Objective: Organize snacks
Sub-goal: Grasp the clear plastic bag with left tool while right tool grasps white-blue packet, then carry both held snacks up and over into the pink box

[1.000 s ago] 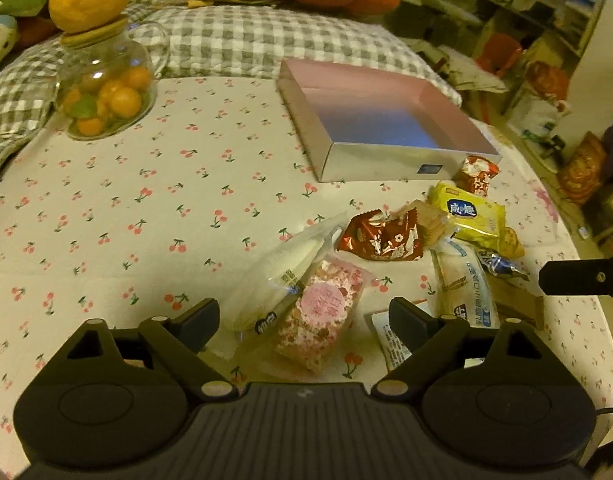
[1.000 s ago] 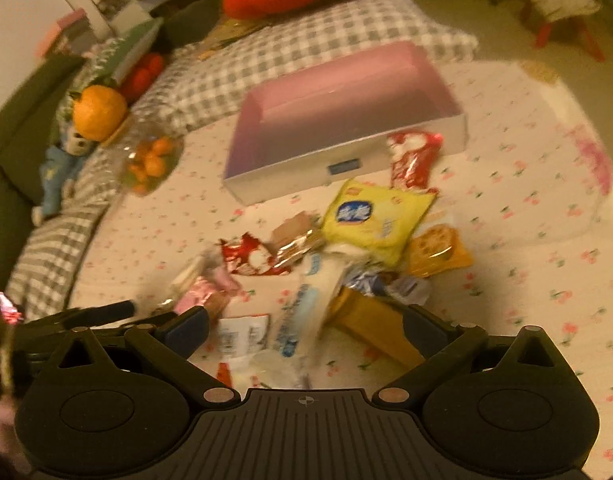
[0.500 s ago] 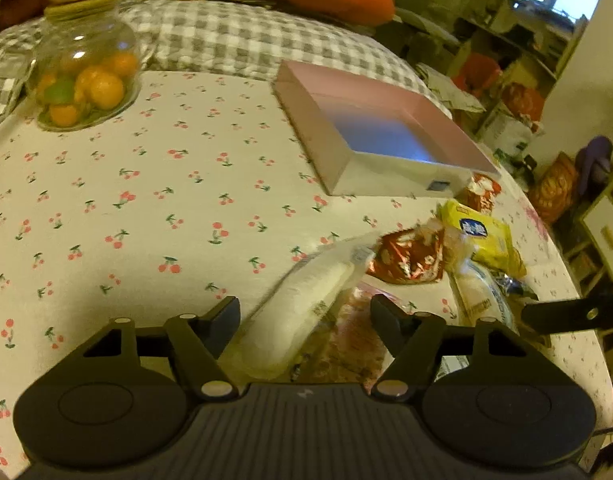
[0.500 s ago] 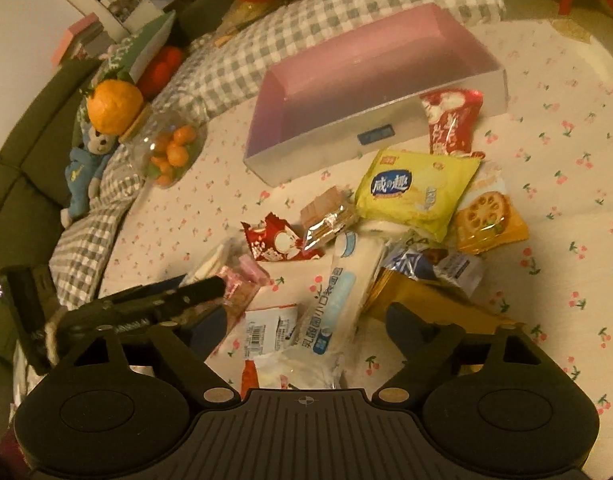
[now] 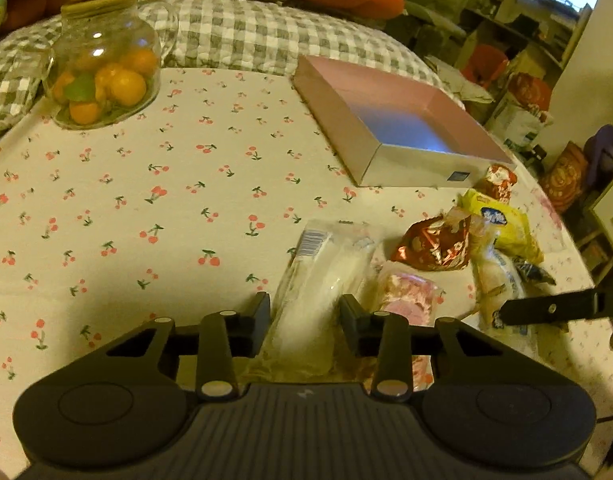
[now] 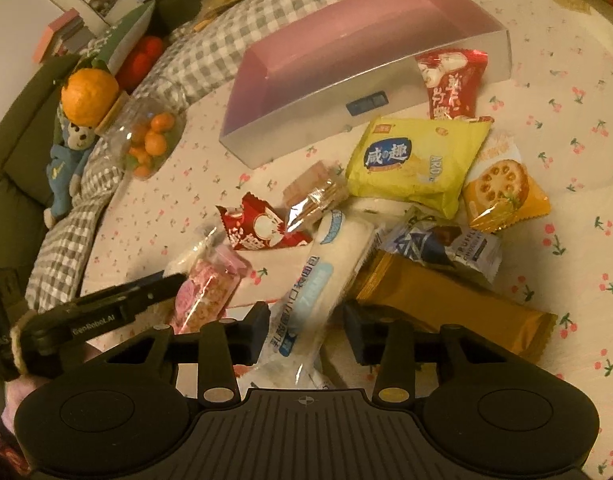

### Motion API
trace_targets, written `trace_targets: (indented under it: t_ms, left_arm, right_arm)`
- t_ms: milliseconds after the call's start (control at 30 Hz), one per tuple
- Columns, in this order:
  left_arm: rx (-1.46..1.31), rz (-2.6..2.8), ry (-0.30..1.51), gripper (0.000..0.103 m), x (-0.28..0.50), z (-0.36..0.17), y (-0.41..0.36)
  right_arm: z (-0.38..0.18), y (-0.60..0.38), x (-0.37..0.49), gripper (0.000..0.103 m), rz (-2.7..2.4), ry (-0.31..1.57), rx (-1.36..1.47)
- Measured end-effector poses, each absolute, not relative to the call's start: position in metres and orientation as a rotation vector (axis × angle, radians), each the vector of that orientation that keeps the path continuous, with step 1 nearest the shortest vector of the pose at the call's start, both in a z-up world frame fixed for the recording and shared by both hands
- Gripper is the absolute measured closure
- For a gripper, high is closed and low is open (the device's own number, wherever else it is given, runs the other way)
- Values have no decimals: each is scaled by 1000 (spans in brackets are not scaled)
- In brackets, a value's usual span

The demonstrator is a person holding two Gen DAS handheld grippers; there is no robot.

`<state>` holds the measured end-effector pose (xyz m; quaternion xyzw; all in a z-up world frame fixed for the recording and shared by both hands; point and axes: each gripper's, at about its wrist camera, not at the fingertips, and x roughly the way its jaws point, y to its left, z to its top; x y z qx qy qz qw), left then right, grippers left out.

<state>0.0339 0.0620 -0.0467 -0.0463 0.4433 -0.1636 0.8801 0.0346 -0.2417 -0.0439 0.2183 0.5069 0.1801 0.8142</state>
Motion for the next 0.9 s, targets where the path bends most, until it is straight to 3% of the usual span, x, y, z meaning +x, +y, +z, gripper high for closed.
trace_targets:
  t_ms: [367, 467, 667, 900]
  left_arm:
    - [89, -221, 893, 65, 38, -48, 36]
    - [107, -183, 889, 62, 40, -48, 31]
    - [77, -142, 900, 66, 42, -47, 31]
    - [-4, -102, 914, 75, 40, -44, 39]
  right_arm:
    - [-44, -233, 44, 59, 336, 1061, 480]
    - [-43, -226, 45, 52, 323, 1039, 454]
    - [-39, -202, 46, 51, 275, 999, 318]
    - [-35, -185, 43, 73, 216, 1005, 196]
